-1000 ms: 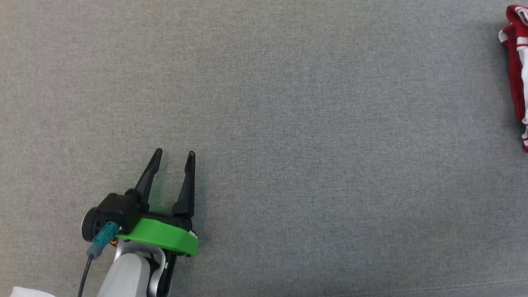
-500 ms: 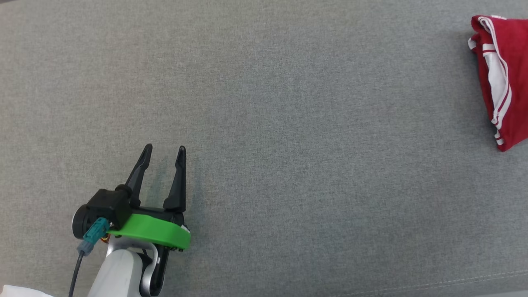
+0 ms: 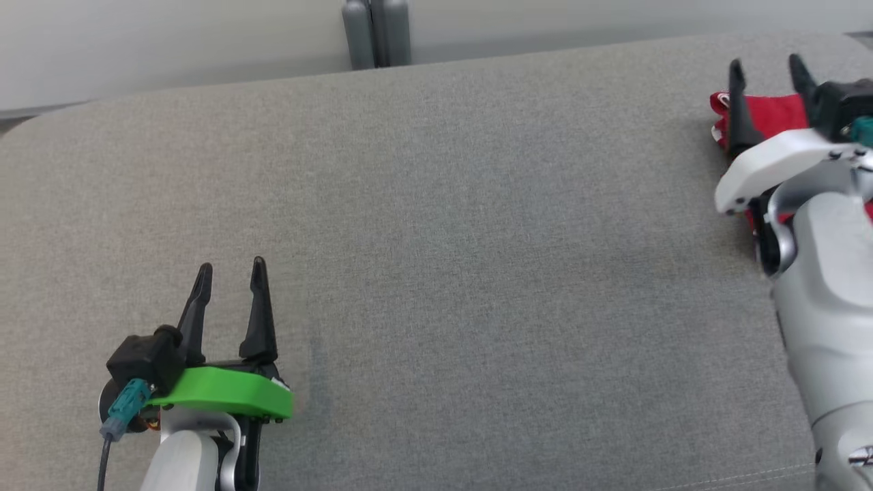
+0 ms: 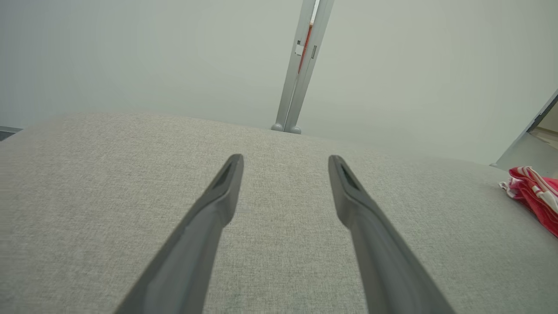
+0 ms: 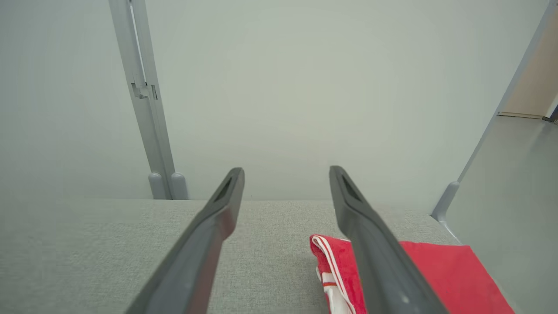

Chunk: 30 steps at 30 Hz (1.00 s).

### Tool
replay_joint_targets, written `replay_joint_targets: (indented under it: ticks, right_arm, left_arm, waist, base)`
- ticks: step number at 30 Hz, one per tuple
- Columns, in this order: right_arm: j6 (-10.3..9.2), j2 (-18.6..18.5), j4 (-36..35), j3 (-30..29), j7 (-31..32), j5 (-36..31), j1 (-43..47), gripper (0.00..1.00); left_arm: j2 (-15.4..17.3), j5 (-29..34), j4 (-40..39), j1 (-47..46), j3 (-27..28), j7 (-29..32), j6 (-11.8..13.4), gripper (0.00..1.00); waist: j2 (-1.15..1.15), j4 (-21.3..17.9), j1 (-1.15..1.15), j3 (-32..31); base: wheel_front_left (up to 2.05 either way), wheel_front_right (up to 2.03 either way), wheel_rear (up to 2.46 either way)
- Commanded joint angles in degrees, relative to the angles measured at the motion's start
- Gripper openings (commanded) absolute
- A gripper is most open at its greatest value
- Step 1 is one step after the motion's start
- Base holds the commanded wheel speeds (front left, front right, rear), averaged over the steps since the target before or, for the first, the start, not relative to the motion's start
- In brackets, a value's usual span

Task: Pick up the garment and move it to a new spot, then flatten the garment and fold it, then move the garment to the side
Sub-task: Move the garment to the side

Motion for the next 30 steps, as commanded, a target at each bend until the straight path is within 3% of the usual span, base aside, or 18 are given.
replay_joint_targets:
  ticks: [1,8,17,30]
  right_arm:
    - [-0.06,0.8,-1.4,2.0,-0.1,1.9,3.0,1.00]
    - [-0.06,3.6,-10.8,8.9,-0.1,8.3,14.2,1.00]
    - [-0.06,8.2,-24.6,5.8,-0.1,6.6,29.7,1.00]
    - [-0.07,9.6,-29.7,5.0,0.0,7.0,40.0,1.00]
  left_arm:
    - [-0.1,-0.7,0.3,1.2,0.7,-0.2,0.7,1.00]
    - [-0.9,-0.7,0.8,4.3,3.2,-0.2,3.1,1.00]
    - [-1.0,2.1,1.5,8.1,4.0,-0.2,4.9,1.00]
    - [-1.4,3.3,3.3,10.7,3.1,-0.2,4.8,1.00]
  waist:
    - [0.00,-0.2,0.00,-4.2]
    - [0.00,0.9,0.00,-7.8]
    - [0.00,2.3,0.00,-9.7]
    - [0.00,2.9,0.00,-10.2]
  base:
    - [0.00,0.00,0.00]
    - [0.00,0.00,0.00]
    - [0.00,0.00,0.00]
    - [0.00,0.00,0.00]
